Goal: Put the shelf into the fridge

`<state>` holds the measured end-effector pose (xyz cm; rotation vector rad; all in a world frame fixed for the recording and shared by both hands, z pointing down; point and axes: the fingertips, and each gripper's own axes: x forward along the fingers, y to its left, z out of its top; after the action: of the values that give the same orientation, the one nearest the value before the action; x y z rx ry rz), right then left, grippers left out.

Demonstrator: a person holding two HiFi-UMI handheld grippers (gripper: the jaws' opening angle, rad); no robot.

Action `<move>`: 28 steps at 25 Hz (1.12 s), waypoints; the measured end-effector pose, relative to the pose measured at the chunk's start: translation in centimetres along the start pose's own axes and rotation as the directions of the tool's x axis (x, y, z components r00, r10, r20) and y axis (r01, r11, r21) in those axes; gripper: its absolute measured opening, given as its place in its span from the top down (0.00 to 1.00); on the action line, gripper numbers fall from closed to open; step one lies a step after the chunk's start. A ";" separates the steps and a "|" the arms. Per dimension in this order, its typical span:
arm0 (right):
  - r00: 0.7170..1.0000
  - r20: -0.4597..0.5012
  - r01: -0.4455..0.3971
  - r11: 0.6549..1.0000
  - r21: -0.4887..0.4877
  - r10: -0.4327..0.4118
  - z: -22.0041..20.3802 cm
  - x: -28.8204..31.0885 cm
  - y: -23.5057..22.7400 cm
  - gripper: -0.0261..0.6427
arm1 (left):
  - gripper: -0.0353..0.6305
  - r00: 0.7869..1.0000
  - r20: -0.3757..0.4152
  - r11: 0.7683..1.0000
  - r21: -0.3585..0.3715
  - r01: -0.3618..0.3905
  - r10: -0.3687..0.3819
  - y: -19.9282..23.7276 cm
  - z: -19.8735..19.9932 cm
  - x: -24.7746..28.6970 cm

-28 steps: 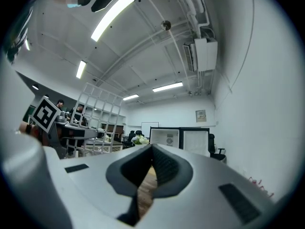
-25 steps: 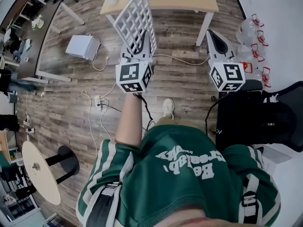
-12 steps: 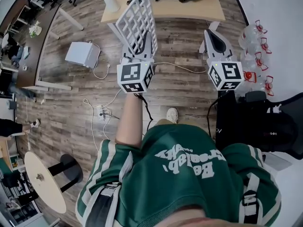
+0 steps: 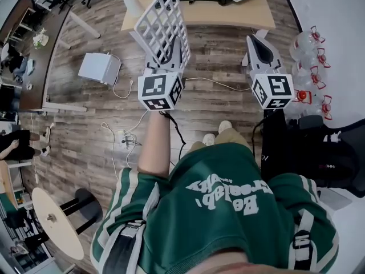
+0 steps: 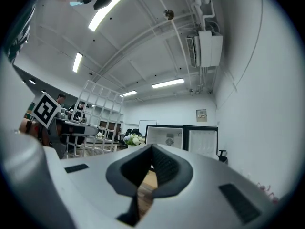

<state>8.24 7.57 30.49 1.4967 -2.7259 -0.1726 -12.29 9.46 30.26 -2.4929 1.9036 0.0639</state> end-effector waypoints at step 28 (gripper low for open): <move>0.997 0.020 -0.070 0.997 0.016 0.070 -3.6 19.5 -10.4 0.96 | 0.88 0.998 -0.011 0.998 -0.011 -0.060 0.060 6.1 -2.6 20.3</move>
<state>6.79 -14.69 32.30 1.4081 -2.7968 -0.1638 -12.72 -11.74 32.23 -2.4478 1.9872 0.0616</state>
